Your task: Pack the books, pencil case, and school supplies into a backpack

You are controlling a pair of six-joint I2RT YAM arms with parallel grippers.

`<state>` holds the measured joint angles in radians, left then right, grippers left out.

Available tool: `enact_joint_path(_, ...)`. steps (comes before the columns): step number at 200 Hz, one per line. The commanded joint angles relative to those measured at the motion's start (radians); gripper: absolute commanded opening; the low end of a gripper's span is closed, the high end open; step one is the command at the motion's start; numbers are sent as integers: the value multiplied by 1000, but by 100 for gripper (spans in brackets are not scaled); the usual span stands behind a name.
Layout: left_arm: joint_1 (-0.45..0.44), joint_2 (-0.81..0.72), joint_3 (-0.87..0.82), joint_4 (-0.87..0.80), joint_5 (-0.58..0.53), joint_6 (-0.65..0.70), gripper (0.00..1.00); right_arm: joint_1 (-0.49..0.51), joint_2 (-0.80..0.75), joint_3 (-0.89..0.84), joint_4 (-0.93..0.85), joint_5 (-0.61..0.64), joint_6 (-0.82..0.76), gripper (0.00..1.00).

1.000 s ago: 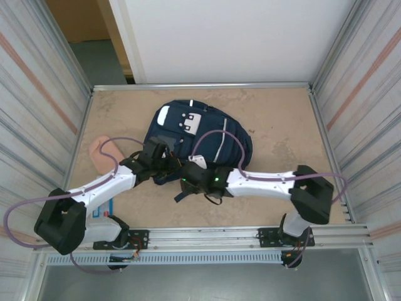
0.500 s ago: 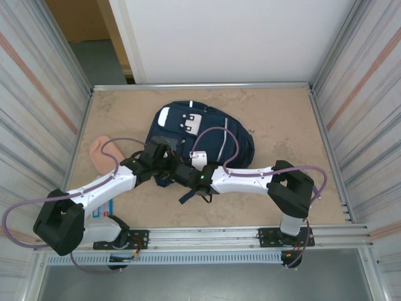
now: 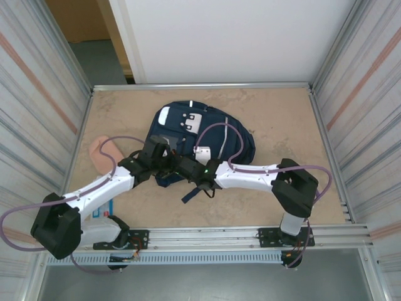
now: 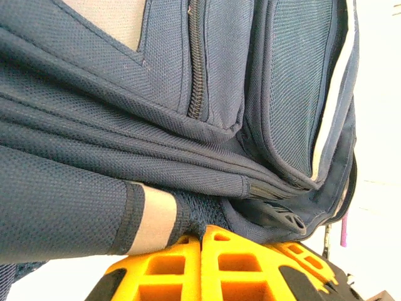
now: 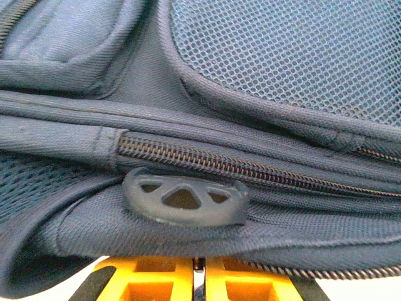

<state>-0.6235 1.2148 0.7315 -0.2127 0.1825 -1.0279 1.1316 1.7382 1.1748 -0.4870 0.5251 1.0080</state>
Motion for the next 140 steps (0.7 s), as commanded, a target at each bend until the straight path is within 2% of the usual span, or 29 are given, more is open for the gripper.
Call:
enact_joint_path(1,4,-54,51,-11,-2,50,0,-10,-88,-40,28,-73,-120,1)
enact_joint_path(31,13,-54,61,-47,-30,107,0,-9,-157,-127,67,-93,-253,0)
enact_joint_path(69,50,-39,73,-79,-44,199,0,-8,-224,-213,44,-116,-317,0)
enact_joint_path(99,126,3,94,-77,41,264,0,-14,-309,-280,26,-130,-361,0)
enact_joint_path(140,237,76,110,-60,60,371,0,-93,-431,-368,-20,-196,-385,0)
